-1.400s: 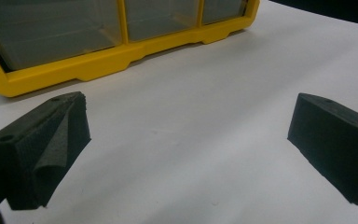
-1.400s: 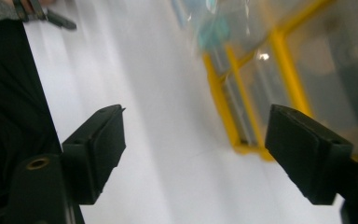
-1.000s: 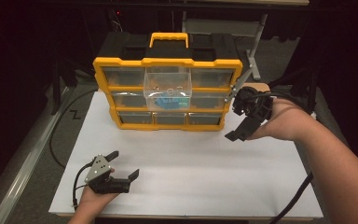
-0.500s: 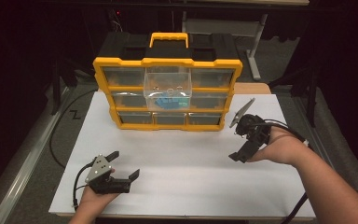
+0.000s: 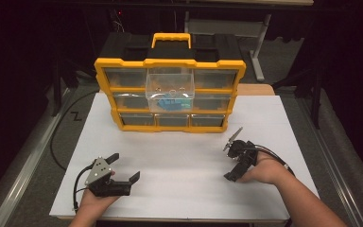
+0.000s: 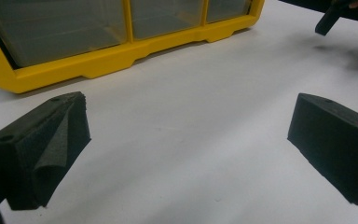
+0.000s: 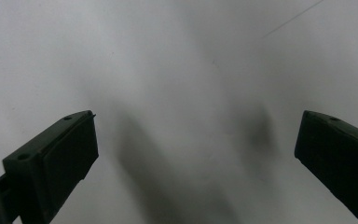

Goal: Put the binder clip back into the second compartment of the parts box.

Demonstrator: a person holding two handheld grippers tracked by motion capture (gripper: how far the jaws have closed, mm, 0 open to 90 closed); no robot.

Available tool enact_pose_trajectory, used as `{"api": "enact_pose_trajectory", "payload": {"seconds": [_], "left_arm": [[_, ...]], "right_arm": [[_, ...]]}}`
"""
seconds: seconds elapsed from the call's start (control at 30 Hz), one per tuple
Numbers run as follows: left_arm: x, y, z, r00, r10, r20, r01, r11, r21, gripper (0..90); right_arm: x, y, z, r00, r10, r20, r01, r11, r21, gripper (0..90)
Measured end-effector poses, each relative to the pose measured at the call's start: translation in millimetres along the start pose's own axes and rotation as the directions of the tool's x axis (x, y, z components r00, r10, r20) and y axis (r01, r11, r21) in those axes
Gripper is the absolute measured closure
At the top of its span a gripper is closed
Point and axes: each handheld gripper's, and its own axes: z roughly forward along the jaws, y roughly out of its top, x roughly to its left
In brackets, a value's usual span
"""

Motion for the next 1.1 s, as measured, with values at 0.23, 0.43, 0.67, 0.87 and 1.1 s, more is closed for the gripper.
{"api": "enact_pose_trajectory", "payload": {"seconds": [0.23, 0.43, 0.67, 0.87, 1.1], "left_arm": [[0.5, 0.3, -1.5, 1.0, -0.004, 0.003, 0.004, 1.0, 0.007, 0.1], [1.6, 0.5, -1.8, 0.9999, -0.013, -0.001, 0.013, 0.9999, 0.011, 0.1], [2.2, 2.1, -2.1, 0.9996, -0.029, 0.002, 0.029, 0.9995, 0.009, 0.3], [2.0, 3.1, -2.4, 0.9997, -0.025, -0.005, 0.026, 0.9996, 0.01, 0.3], [-2.9, 5.1, 0.5, 0.9998, -0.018, -0.008, 0.018, 0.9997, 0.019, 0.1]], "right_arm": [[4.2, -7.3, 1.2, 0.999, 0.044, 0.0, -0.044, 0.985, -0.166, 0.3], [6.6, -22.4, -11.8, 0.9935, 0.113, 0.005, -0.102, 0.911, -0.399, 0.3], [16.2, -41.9, -21.3, 0.9769, 0.212, 0.027, -0.15, 0.772, -0.618, 0.2], [27.8, -67.2, -10.9, 0.9459, 0.314, -0.081, -0.255, 0.566, -0.784, 0.2], [45.5, -96.8, -0.9, 0.9236, 0.379, -0.057, -0.253, 0.49, -0.834, 0.3]]}}
